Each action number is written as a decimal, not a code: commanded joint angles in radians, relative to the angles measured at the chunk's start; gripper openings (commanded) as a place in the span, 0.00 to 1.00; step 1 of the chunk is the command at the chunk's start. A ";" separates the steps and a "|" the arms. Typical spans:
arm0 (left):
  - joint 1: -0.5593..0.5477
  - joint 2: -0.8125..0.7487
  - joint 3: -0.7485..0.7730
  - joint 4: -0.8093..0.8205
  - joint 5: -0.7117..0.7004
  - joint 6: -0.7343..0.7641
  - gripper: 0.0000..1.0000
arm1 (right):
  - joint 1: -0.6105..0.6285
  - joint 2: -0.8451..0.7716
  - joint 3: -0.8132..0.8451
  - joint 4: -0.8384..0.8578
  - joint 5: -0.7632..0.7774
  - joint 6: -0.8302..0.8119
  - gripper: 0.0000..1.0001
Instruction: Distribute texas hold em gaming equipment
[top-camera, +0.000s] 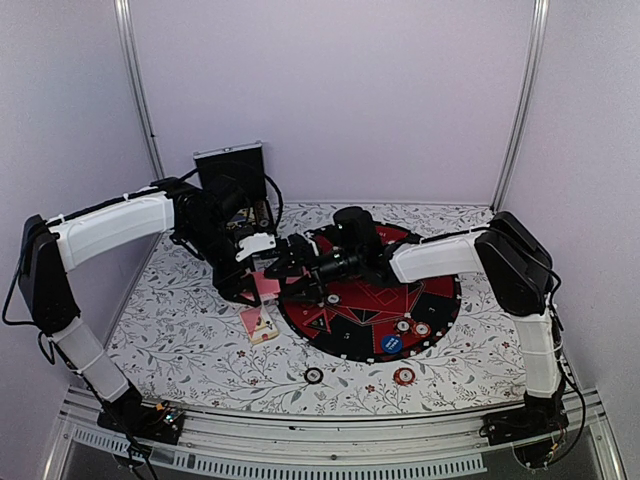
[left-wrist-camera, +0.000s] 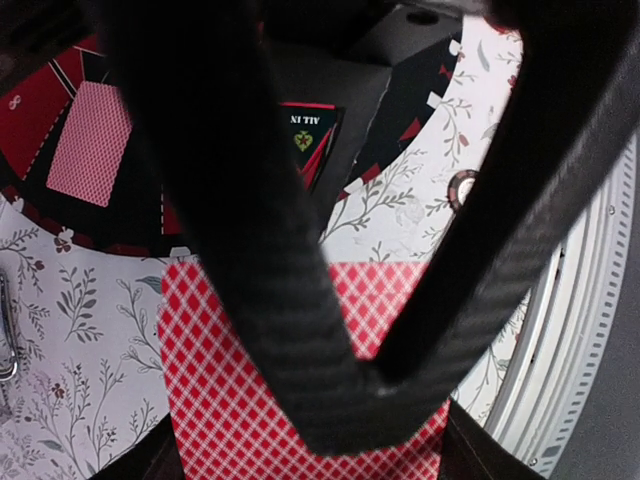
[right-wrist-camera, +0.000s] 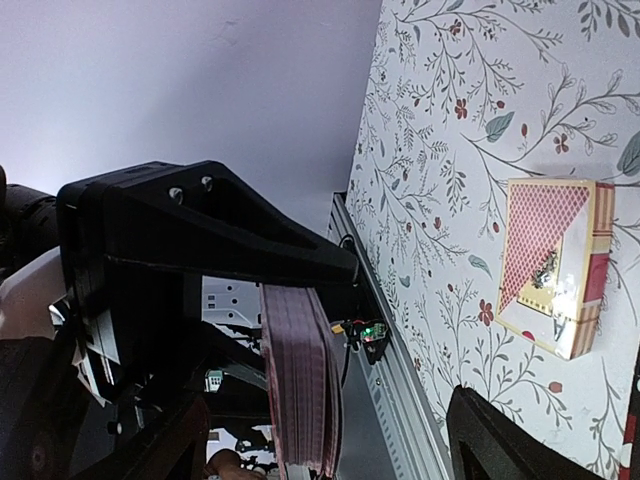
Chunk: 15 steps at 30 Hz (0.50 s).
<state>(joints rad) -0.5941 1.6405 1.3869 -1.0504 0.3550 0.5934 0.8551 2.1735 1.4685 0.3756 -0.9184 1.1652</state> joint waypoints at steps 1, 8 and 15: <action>-0.002 0.007 0.039 0.001 0.020 -0.007 0.37 | 0.017 0.051 0.079 0.046 -0.016 0.027 0.85; -0.007 0.011 0.047 -0.003 0.024 -0.009 0.37 | 0.036 0.132 0.165 0.050 -0.024 0.055 0.82; -0.010 0.011 0.043 -0.003 0.026 -0.009 0.37 | 0.051 0.185 0.228 0.051 -0.033 0.071 0.79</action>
<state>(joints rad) -0.5995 1.6455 1.4075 -1.0534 0.3592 0.5900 0.8944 2.3257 1.6543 0.4049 -0.9321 1.2221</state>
